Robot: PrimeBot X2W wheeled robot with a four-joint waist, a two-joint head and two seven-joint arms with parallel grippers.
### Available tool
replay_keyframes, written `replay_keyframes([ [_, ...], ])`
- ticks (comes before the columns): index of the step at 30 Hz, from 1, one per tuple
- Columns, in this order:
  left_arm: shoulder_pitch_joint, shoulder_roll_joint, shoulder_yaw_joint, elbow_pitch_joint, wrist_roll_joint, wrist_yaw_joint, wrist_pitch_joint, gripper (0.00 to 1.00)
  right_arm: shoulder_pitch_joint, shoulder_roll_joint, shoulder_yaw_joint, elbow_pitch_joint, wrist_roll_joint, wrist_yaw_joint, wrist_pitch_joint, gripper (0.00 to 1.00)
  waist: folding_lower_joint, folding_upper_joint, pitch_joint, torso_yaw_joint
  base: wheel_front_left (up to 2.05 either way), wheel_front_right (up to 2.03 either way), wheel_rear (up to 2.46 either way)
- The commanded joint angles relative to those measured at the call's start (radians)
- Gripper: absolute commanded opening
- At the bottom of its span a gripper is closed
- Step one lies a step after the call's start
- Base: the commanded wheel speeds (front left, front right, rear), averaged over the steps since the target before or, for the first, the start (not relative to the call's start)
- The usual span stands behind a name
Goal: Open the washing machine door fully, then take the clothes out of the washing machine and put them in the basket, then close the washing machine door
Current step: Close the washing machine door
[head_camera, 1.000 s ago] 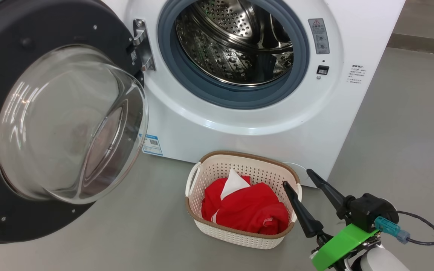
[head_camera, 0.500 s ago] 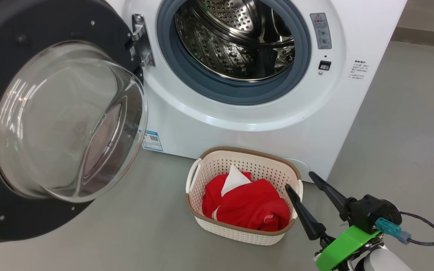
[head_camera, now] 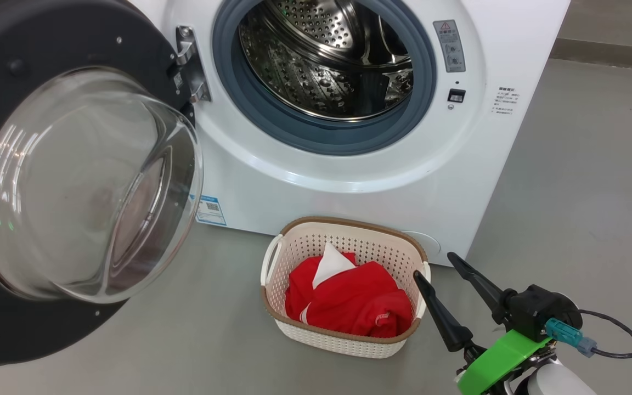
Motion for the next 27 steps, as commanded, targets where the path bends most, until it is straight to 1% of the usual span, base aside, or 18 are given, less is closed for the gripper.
replay_keyframes([
  [1,-0.027,0.052,0.013,-0.029,-0.013,-0.016,0.030,0.00,-0.022,-0.002,0.012,-0.021,0.007,0.000,-0.006,1.00,0.0000,-0.0001,0.001,-0.001,0.00,0.00,0.00],
  [5,0.002,0.051,-0.012,-0.059,-0.017,-0.033,0.088,0.00,-0.023,0.003,0.008,-0.021,0.007,0.000,-0.006,1.00,0.0000,-0.0001,0.003,-0.005,0.00,0.00,0.00],
  [8,0.020,0.042,-0.019,-0.079,-0.022,-0.038,0.109,0.00,-0.024,0.006,0.004,-0.022,0.007,0.000,-0.006,1.00,0.0000,-0.0001,0.003,-0.006,0.00,0.00,0.00],
  [11,0.051,0.019,-0.018,-0.123,-0.043,-0.041,0.138,0.00,-0.021,0.012,-0.001,-0.021,0.009,0.000,-0.006,1.00,0.0000,-0.0001,0.000,-0.005,0.00,0.00,0.00],
  [27,0.180,-0.086,-0.009,-0.367,-0.125,0.004,0.250,0.00,-0.013,0.030,-0.009,-0.020,0.007,0.000,-0.006,1.00,0.0000,-0.0001,-0.010,0.010,0.00,0.00,0.00],
])
